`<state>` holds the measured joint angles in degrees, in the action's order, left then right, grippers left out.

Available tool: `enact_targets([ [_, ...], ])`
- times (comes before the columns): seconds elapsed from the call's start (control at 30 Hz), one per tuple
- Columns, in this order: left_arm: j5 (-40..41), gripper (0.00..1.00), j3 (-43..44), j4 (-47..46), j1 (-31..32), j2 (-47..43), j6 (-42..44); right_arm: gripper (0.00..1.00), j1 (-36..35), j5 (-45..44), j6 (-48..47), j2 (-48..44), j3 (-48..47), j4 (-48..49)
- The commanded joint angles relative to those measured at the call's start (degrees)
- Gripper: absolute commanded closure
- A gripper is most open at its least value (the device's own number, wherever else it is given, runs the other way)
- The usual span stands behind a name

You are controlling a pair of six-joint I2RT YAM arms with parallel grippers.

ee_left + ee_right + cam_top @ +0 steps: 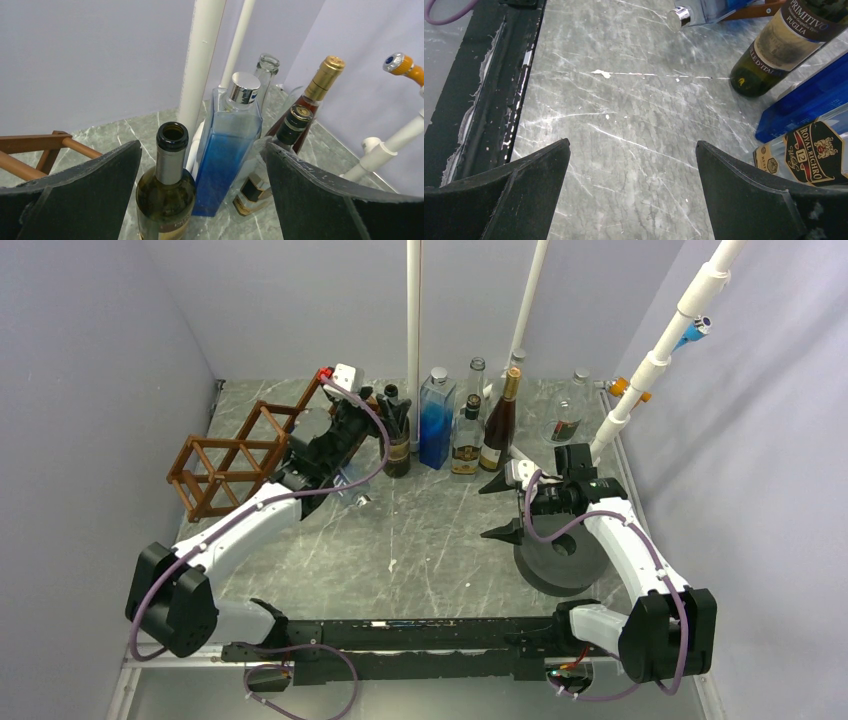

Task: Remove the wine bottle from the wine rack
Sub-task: Pick up the wine bottle from the wine rack.

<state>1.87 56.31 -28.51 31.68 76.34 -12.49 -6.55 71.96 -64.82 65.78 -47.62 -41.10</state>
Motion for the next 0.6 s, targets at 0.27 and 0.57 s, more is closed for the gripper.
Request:
enact_targets([
  [0.27,-2.7,0.00,0.4,10.5,-0.3,-10.6,-5.5,0.01,0.6,0.9,-1.7,-0.5,-0.5,-0.6],
  [0.57,-3.6,0.01,-3.0,14.9,-0.3,-17.2,-10.5,0.01,0.9,0.6,-1.8,-0.5,-0.5,-0.6],
])
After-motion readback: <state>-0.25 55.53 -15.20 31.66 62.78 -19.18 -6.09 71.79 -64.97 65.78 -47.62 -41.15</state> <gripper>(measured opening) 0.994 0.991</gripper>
